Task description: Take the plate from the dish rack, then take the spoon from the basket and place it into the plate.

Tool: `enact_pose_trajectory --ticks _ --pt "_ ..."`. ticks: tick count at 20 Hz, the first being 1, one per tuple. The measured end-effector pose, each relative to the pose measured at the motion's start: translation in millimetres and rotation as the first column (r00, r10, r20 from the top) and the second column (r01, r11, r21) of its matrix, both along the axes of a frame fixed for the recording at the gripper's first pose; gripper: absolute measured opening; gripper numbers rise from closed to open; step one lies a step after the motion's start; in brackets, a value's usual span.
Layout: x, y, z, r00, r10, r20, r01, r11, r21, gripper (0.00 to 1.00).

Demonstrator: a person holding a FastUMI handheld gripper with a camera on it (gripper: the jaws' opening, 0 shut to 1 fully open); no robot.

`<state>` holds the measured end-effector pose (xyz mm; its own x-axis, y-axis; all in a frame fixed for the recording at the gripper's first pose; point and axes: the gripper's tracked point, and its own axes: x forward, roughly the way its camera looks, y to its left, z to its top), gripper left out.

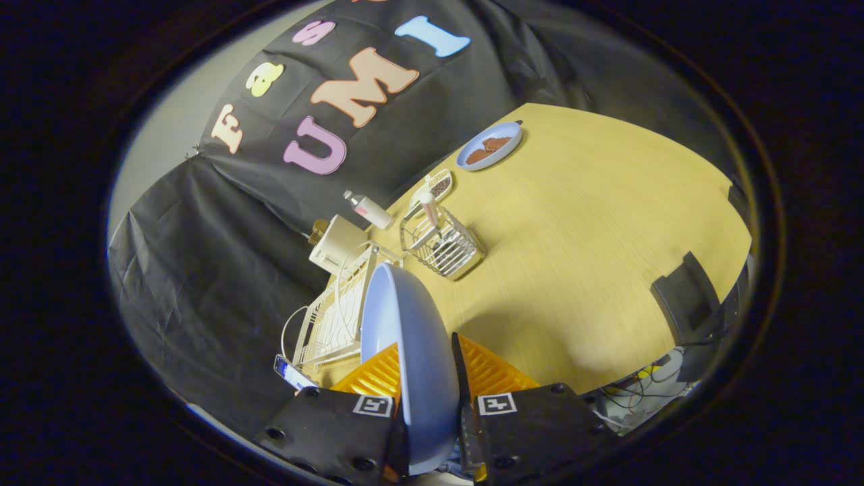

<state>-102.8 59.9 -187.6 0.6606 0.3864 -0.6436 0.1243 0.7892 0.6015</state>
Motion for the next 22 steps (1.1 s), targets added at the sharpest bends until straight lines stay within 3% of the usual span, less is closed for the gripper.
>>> enact_pose_trajectory --ticks 3,9,22 --pt "0.5 -18.4 -20.3 0.997 -0.071 -0.006 0.071 0.996 0.056 0.31" --pt "9.1 -56.4 -66.7 0.978 -0.197 -0.074 0.202 0.978 0.061 0.31" --pt "34.2 -43.5 -85.1 0.976 -0.183 -0.114 0.196 0.974 0.111 0.31"
